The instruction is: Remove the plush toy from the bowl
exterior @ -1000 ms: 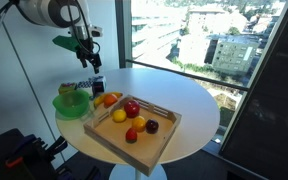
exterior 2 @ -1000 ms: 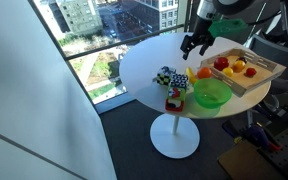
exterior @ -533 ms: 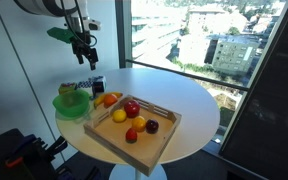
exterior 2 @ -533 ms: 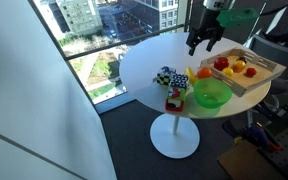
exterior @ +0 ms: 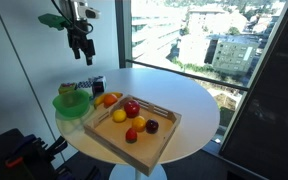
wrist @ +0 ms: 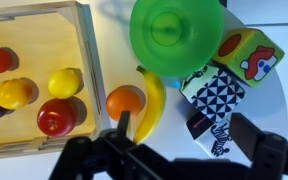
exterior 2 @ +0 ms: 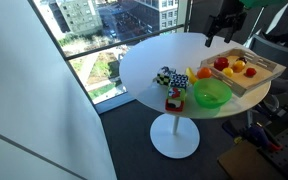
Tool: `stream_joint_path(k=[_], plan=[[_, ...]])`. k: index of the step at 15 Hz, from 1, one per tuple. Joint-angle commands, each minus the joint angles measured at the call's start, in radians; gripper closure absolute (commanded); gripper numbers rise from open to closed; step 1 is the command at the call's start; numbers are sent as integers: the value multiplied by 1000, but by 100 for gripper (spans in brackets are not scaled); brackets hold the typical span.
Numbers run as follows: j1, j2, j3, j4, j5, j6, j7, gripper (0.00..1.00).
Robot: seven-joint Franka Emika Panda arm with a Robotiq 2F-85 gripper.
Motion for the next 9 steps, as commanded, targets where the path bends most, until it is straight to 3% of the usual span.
stream_joint_path(k=[1, 9], plan=[[-22, -97, -8, -46, -24, -72, 6, 0], [-47, -226, -22, -72, -89, -246, -59, 0]])
